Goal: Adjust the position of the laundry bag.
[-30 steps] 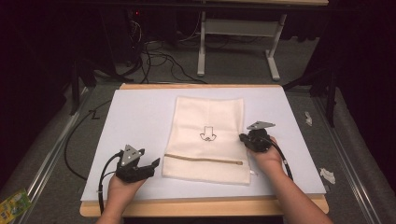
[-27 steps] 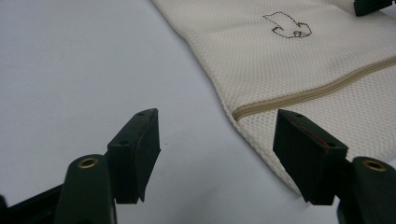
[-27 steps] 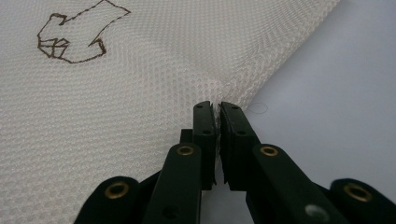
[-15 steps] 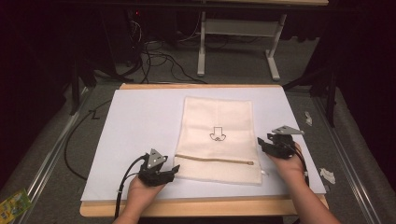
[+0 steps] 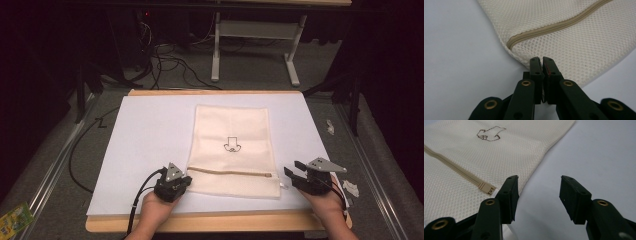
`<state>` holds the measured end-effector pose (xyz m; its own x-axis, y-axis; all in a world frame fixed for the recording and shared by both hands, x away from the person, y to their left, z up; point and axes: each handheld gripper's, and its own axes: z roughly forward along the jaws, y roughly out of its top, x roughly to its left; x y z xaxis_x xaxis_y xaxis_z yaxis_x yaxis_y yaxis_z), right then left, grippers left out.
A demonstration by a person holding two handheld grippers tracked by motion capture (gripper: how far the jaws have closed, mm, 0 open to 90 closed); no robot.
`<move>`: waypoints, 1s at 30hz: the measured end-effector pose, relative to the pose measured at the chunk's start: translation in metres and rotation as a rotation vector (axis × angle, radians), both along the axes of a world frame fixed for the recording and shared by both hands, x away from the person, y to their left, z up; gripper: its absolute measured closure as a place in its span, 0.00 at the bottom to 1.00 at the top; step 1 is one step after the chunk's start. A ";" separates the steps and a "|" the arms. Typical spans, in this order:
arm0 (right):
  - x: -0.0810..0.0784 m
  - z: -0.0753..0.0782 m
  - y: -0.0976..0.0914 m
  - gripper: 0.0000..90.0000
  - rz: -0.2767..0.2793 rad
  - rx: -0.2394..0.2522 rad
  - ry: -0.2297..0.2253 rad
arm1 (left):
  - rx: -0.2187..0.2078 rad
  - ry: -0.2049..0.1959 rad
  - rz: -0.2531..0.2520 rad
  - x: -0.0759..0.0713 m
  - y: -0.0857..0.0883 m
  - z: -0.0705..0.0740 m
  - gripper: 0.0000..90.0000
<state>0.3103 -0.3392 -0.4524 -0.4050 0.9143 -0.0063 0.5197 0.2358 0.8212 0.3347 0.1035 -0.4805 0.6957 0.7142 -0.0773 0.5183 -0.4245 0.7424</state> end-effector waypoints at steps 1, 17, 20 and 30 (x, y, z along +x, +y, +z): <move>0.000 -0.001 -0.001 0.56 0.008 -0.001 0.008 | 0.004 0.004 -0.005 -0.003 0.000 0.001 0.97; 0.001 -0.004 0.004 0.60 0.040 0.027 0.028 | -0.070 -0.138 0.062 -0.019 0.015 0.019 0.53; 0.002 -0.006 0.008 0.63 0.041 0.029 0.041 | -0.088 -0.160 0.098 -0.016 0.022 0.020 0.44; 0.008 -0.017 0.025 0.71 0.065 0.004 0.146 | -0.116 -0.179 0.145 -0.007 0.041 0.022 0.38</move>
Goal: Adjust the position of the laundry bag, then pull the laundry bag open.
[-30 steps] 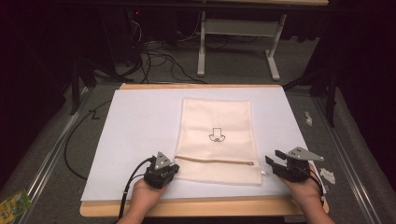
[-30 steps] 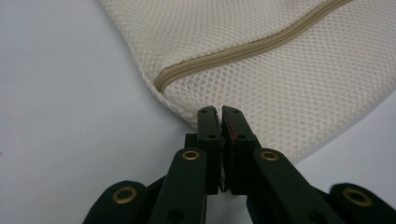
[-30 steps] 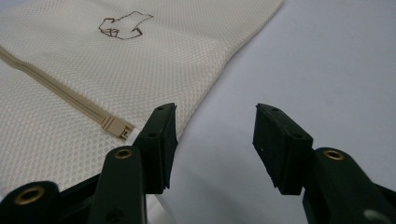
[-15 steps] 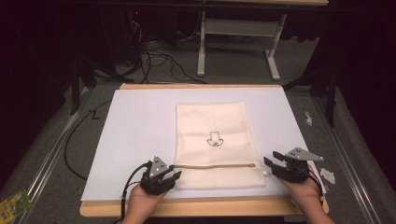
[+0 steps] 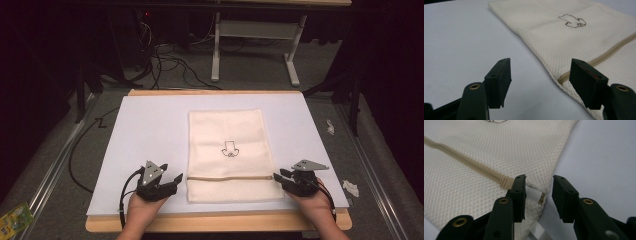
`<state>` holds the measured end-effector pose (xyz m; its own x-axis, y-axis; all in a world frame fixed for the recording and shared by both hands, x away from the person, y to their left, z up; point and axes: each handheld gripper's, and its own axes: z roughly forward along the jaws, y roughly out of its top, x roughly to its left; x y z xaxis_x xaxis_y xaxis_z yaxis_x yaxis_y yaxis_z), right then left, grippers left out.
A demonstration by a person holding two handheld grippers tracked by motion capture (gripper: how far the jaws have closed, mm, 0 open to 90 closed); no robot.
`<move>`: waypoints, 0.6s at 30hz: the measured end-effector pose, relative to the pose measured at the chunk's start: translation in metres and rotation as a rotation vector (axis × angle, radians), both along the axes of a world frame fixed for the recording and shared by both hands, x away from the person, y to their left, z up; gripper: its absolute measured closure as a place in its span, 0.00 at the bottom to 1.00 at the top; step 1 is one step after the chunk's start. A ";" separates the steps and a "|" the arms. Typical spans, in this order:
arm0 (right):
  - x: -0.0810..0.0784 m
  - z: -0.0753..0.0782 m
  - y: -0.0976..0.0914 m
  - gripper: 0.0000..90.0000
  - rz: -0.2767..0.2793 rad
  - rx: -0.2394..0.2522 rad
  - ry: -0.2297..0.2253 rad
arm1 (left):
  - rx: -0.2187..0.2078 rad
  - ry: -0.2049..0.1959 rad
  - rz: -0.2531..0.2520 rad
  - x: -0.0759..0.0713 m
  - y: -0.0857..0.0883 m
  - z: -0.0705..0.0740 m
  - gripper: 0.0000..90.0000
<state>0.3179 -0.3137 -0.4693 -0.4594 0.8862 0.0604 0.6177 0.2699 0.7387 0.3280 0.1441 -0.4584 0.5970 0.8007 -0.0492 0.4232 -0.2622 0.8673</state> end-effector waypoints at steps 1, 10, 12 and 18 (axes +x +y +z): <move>-0.001 -0.002 0.002 0.71 0.009 -0.012 0.010 | -0.003 -0.004 0.000 0.000 0.000 0.001 0.38; -0.005 -0.008 0.005 0.78 0.034 -0.047 0.009 | -0.010 0.007 -0.013 0.003 -0.003 0.005 0.41; -0.004 -0.007 0.006 0.84 0.040 -0.053 0.007 | -0.014 0.013 -0.012 0.004 -0.003 0.005 0.41; -0.003 -0.006 0.004 0.91 0.045 -0.038 0.028 | -0.037 0.031 -0.023 0.005 -0.004 0.002 0.41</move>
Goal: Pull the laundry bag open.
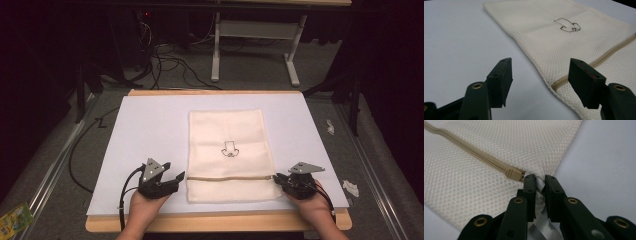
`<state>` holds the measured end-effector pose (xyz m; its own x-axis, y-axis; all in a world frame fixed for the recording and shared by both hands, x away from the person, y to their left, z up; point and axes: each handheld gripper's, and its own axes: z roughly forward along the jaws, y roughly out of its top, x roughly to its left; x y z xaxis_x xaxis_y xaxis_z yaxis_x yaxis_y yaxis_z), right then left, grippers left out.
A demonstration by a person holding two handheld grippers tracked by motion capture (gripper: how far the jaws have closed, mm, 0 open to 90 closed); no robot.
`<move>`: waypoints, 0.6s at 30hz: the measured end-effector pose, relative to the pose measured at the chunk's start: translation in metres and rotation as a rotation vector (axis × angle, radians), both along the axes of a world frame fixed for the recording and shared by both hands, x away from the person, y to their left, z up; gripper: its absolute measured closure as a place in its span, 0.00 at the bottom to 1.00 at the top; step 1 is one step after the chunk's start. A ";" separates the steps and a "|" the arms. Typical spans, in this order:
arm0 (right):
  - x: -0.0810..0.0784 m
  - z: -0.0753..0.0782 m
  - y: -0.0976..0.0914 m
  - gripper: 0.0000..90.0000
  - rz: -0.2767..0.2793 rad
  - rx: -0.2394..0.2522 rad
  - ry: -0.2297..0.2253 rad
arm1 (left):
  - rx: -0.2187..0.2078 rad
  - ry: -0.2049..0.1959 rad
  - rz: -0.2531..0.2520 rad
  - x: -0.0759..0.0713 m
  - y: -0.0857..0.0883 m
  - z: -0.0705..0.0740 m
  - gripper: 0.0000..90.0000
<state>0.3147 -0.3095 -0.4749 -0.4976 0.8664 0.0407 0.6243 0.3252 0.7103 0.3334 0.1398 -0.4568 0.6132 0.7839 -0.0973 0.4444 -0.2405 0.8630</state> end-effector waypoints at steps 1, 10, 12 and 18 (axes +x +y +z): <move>0.000 0.001 0.000 0.92 0.002 0.003 -0.009 | 0.002 -0.003 -0.001 0.000 -0.001 0.000 0.41; -0.003 0.006 -0.002 0.93 0.019 0.022 -0.042 | -0.014 -0.048 0.011 -0.005 -0.001 0.005 0.42; -0.004 0.008 -0.001 0.93 0.024 0.027 -0.055 | -0.010 -0.047 0.010 -0.004 -0.001 0.007 0.43; -0.006 0.012 -0.002 0.93 0.033 0.057 -0.070 | 0.002 -0.043 0.001 -0.006 -0.006 0.006 0.46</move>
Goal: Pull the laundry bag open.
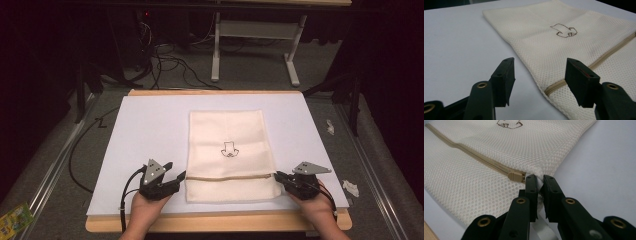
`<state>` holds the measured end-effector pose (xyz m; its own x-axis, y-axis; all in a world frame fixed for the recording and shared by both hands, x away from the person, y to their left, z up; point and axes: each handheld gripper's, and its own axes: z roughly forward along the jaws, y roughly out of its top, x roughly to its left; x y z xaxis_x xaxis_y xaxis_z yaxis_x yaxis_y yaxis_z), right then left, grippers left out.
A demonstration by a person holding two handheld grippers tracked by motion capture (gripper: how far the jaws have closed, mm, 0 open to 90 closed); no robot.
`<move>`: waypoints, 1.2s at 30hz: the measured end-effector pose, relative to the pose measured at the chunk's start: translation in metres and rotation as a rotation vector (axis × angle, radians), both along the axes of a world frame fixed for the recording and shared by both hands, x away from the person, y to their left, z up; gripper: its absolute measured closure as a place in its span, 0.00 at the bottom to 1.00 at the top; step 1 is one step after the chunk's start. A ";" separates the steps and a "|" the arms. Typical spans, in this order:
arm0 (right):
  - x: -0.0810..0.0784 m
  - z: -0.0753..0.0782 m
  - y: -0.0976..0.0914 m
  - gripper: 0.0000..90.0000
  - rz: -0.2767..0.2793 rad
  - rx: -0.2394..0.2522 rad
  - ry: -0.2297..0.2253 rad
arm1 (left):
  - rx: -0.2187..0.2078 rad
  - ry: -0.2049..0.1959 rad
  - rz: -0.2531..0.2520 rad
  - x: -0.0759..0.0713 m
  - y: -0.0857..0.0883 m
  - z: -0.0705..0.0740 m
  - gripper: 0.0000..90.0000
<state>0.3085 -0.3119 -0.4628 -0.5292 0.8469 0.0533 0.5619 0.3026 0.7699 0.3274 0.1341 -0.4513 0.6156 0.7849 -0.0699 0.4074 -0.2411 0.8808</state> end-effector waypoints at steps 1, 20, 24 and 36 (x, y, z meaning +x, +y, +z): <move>0.000 0.001 0.000 0.93 0.003 0.001 -0.005 | -0.002 0.000 0.001 0.000 -0.001 0.000 0.46; -0.002 0.011 0.000 0.94 0.026 0.015 -0.057 | 0.015 0.017 -0.173 -0.007 -0.075 0.008 0.50; -0.003 0.013 0.001 0.94 0.028 0.016 -0.067 | 0.003 0.021 -0.207 -0.008 -0.093 0.007 0.51; -0.005 0.015 0.002 0.94 0.033 0.018 -0.081 | -0.018 0.034 -0.286 -0.006 -0.142 0.003 0.54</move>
